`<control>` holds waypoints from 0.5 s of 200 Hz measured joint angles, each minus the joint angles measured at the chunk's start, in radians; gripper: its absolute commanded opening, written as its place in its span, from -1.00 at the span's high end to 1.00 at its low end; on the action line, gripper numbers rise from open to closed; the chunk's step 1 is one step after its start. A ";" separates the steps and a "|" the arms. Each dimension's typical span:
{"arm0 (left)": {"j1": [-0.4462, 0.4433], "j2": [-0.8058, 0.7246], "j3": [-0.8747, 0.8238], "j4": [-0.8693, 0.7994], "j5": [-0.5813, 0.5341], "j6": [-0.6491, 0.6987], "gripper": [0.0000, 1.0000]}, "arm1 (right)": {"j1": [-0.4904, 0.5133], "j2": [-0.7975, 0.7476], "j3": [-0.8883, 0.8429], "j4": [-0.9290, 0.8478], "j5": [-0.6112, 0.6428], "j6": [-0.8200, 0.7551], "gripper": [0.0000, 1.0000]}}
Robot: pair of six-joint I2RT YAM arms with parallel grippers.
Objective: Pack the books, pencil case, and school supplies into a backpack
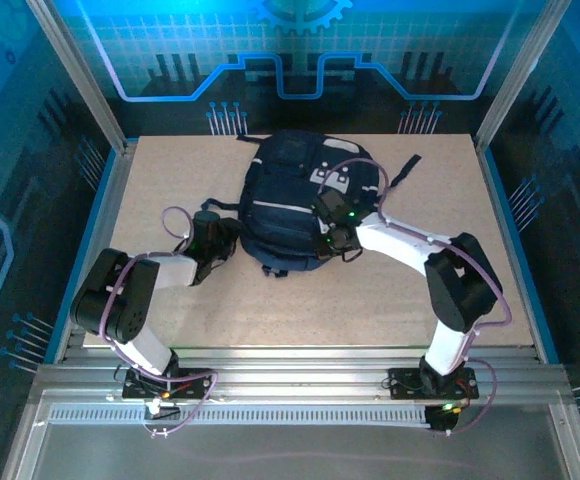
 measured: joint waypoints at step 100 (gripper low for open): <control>-0.067 -0.171 0.060 -0.225 0.016 0.071 -0.49 | -0.055 0.028 0.081 -0.058 -0.142 -0.127 1.00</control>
